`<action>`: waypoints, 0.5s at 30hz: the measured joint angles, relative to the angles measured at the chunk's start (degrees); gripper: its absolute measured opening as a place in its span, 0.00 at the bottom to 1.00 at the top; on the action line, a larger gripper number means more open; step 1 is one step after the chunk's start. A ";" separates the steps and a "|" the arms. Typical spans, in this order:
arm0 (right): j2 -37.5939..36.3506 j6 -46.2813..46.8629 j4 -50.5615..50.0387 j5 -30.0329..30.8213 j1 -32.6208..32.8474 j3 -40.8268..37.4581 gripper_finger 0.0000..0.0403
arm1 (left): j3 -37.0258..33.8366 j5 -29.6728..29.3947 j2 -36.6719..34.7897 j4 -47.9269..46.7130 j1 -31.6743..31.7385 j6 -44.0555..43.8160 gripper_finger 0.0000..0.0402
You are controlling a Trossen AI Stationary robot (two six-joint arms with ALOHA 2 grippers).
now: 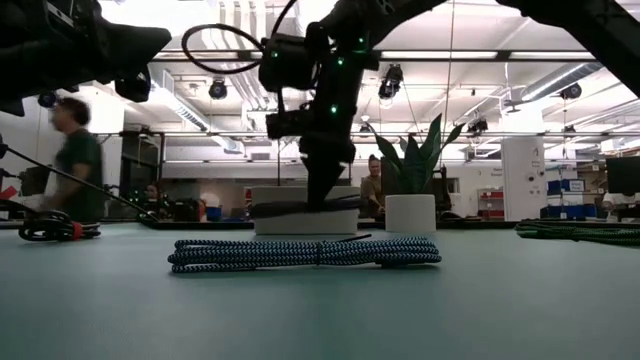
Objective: Pick and place USB-C Cables
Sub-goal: Put the purple charger cable into the white bin
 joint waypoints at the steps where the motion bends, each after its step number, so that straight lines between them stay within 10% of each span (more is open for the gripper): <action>1: 0.00 -0.19 -1.23 -0.02 -0.24 1.06 0.08 | 0.00 0.01 0.01 0.00 0.00 0.00 0.00; 15: 0.00 -5.83 -10.91 -0.06 -5.62 13.87 0.08 | 0.00 -0.02 0.02 0.00 0.00 0.02 0.00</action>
